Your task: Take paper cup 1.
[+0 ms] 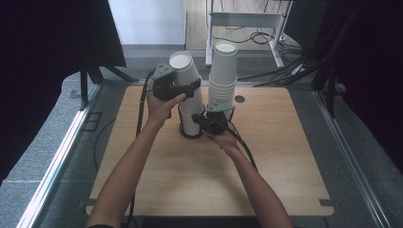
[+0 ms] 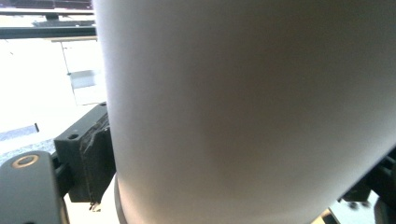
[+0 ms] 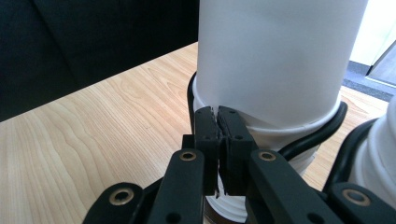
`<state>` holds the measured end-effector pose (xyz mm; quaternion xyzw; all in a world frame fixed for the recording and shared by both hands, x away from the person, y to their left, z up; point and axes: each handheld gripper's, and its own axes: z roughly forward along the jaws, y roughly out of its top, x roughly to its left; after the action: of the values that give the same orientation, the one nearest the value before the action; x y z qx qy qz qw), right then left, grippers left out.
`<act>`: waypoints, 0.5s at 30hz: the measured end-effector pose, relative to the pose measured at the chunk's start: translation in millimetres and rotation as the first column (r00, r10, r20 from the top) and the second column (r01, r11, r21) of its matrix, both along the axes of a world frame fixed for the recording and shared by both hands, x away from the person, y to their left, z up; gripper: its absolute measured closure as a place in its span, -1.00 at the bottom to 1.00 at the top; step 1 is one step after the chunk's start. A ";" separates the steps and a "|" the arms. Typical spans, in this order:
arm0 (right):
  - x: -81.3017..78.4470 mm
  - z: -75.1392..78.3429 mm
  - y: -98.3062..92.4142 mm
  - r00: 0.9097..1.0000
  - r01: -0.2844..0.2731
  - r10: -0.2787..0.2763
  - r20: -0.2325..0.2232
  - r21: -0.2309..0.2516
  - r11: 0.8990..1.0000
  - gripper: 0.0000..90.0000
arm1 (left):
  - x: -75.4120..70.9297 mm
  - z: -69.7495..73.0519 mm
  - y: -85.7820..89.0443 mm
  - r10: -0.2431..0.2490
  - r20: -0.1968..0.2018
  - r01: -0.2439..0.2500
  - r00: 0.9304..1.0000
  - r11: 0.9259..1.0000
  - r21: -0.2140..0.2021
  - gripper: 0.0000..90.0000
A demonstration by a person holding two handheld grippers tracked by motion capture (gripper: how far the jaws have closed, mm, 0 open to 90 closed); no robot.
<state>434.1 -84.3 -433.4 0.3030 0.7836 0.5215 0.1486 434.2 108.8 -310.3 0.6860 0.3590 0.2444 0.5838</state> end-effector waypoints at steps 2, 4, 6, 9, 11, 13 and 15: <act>0.0 -0.5 -1.0 1.000 0.003 -0.003 0.002 0.000 1.000 0.92 | -3.8 -0.9 0.4 -0.009 0.003 0.009 1.000 1.000 -0.001 -0.73; -0.2 -1.2 -2.1 1.000 0.004 -0.004 0.003 -0.004 1.000 0.91 | -7.8 -1.1 0.9 -0.017 0.007 0.017 1.000 1.000 -0.001 -0.73; -0.7 -1.6 -2.7 1.000 0.003 -0.003 0.003 -0.002 1.000 0.90 | -11.9 -1.0 1.7 -0.026 0.008 0.026 1.000 1.000 -0.006 -0.73; -1.9 -1.9 -3.0 1.000 0.000 0.000 0.005 0.006 1.000 0.89 | -17.7 -1.0 3.3 -0.041 0.010 0.041 0.999 0.999 -0.005 -0.73; -3.0 -2.1 -2.6 1.000 -0.001 0.001 0.004 0.005 1.000 0.88 | -21.8 -1.5 4.6 -0.047 0.011 0.047 0.999 0.999 -0.004 -0.73; -4.3 -2.2 -2.2 1.000 -0.004 0.004 0.003 0.006 1.000 0.86 | -24.7 -3.1 5.6 -0.051 0.012 0.051 0.999 0.999 0.004 -0.73; -5.5 -2.3 -2.5 1.000 -0.007 0.007 0.005 0.011 1.000 0.85 | -27.2 -5.6 6.5 -0.056 0.009 0.056 0.998 0.998 0.006 -0.73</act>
<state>428.6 -86.7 -435.7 0.2996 0.7816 0.5270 0.1471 407.1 115.3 -315.9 0.6963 0.3361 0.2319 0.5903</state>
